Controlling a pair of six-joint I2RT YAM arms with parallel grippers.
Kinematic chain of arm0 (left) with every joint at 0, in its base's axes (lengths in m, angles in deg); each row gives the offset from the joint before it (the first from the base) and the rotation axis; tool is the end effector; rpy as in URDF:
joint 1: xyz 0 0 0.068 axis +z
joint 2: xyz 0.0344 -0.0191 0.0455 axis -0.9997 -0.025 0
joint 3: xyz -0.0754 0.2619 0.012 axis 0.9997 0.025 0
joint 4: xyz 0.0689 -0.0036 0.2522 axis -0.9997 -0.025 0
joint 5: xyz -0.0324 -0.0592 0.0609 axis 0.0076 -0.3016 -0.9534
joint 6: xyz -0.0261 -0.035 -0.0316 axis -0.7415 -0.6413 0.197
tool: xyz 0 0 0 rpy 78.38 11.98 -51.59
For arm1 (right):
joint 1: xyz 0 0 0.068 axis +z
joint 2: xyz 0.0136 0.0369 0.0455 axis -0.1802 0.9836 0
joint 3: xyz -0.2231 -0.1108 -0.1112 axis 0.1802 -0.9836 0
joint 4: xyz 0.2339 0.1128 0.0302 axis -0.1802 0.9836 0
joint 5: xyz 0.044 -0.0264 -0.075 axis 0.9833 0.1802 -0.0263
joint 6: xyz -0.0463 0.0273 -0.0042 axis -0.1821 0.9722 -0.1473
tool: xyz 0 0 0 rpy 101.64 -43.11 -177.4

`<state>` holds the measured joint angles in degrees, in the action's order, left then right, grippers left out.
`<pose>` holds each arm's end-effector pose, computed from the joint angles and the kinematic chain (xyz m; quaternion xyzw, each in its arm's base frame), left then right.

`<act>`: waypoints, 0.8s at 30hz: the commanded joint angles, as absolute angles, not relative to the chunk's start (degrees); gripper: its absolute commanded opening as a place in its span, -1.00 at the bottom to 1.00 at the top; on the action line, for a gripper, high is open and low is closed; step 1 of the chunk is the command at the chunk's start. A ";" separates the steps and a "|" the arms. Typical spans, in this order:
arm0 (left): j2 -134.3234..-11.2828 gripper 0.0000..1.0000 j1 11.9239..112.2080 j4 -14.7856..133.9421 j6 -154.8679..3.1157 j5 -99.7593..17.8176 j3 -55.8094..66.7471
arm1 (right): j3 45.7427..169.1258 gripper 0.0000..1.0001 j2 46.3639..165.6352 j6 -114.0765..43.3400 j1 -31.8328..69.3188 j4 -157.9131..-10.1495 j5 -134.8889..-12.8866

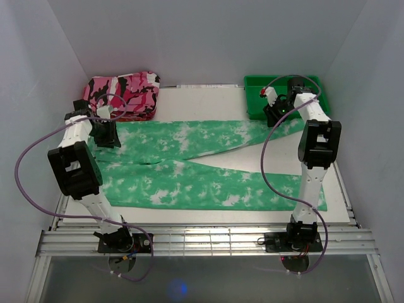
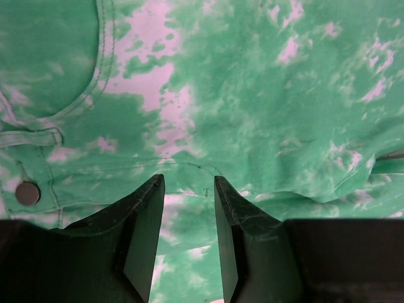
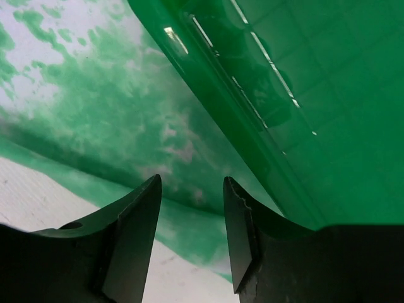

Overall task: Fold and stack the trousers
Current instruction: Flatten the trousers out

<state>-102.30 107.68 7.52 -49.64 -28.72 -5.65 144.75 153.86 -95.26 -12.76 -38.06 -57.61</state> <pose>0.3552 0.1099 0.2323 -0.0092 0.9717 -0.1224 0.2019 0.4872 -0.0058 0.2145 -0.4513 0.8378 0.0702 0.2990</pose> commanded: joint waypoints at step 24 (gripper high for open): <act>-114.03 -0.39 107.02 10.02 -49.45 -37.64 -3.74 | 120.13 -0.45 137.16 -108.36 -18.02 -33.76 -80.82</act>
